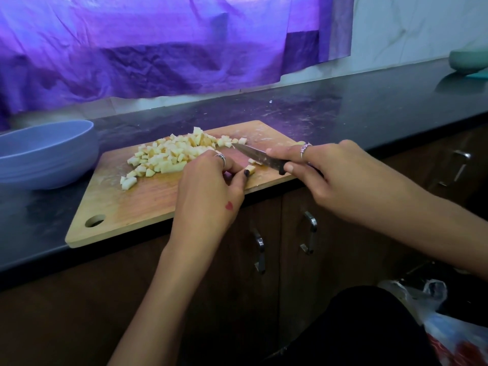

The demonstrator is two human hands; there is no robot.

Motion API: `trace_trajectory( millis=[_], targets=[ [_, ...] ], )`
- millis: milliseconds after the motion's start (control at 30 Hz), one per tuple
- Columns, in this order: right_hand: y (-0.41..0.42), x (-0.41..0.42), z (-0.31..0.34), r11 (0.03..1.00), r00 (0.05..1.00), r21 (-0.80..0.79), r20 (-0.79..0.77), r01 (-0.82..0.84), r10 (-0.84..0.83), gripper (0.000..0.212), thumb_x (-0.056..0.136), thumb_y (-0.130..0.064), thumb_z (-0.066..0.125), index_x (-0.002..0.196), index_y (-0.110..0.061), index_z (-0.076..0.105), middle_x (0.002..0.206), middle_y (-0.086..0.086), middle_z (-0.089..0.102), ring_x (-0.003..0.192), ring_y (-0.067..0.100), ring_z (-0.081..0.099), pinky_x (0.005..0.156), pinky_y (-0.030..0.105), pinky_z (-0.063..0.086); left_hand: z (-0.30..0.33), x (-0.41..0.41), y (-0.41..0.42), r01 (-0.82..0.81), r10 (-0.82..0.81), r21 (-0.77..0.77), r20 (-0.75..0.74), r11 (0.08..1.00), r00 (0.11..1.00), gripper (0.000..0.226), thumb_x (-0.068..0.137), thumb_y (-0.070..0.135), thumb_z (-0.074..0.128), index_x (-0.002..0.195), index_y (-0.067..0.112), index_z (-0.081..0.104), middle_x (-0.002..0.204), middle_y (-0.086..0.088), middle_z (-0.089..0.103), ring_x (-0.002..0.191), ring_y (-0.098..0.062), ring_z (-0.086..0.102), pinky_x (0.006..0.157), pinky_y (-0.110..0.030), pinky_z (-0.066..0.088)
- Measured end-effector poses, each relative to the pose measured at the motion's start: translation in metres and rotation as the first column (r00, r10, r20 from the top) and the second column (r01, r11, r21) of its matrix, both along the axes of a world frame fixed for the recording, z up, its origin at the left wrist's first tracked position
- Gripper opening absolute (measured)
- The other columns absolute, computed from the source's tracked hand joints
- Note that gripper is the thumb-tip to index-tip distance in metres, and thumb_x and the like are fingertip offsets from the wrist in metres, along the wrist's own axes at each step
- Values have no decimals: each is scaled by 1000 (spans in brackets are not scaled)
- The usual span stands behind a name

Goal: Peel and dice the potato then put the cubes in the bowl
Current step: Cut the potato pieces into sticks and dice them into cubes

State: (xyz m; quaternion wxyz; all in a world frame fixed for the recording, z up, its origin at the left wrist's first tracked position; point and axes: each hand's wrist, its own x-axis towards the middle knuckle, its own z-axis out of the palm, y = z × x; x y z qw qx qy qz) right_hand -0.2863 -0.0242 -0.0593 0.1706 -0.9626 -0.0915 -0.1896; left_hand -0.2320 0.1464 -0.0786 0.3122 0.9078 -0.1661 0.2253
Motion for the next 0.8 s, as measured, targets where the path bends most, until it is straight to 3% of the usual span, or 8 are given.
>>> trace_trajectory(
  millis=[100,300,400,500,567,633,700,800],
  targets=[
    [0,-6,1,1000,1000,10,0,-13,13,36,99,-33,44,130,-49,50,62,-11,38,52,7,30,52,18,27,0,0,1,7,-7,-7,-6,1000,1000,14,91,27,64,95,20,75,83,8,53,68,3,45,56,-14,34],
    [3,-5,3,999,998,19,-57,-28,29,35,98,-30,46,127,-48,54,55,-13,36,56,-9,48,50,9,36,2,-2,-3,10,-12,-54,-24,998,1000,10,90,23,65,92,26,74,68,23,49,65,10,48,58,5,33],
    [4,-2,4,1000,996,-13,-87,-9,8,35,98,-33,44,128,-50,52,72,-11,48,55,8,46,52,14,35,1,0,-2,9,-11,-65,-31,998,999,8,89,24,66,88,28,73,66,24,48,66,16,48,58,6,32],
    [9,3,6,999,992,-32,-125,2,-6,36,98,-36,42,130,-52,48,105,1,62,83,21,59,73,29,47,0,2,-2,8,-8,-67,-13,998,1000,7,88,25,68,84,27,73,71,20,51,67,15,49,56,3,34],
    [16,5,7,996,987,-84,-157,11,-24,38,99,-35,40,132,-53,44,95,-9,58,85,20,54,75,30,44,0,3,-2,1,-2,-58,-16,998,1000,7,88,27,68,86,26,74,83,14,56,67,6,49,55,-3,36],
    [23,7,6,983,991,-182,-123,33,-56,37,101,-33,39,132,-53,41,72,-13,35,67,14,36,66,30,36,0,4,-3,-3,2,-36,-35,999,999,7,88,28,67,89,27,74,92,13,55,69,5,47,55,-5,35],
    [24,7,6,961,995,-266,-46,76,-91,31,101,-34,38,128,-50,41,68,-11,23,58,12,23,62,32,30,1,3,-2,6,-7,-33,-45,999,999,7,89,28,66,89,28,73,86,16,50,68,6,45,56,-3,37],
    [16,5,4,975,995,-201,-16,96,-101,38,101,-38,35,135,-55,35,70,-8,31,60,15,25,63,33,34,2,1,-1,20,-21,-44,-22,999,1000,9,89,28,67,83,24,72,76,17,47,65,5,45,59,2,34]
  ],
)
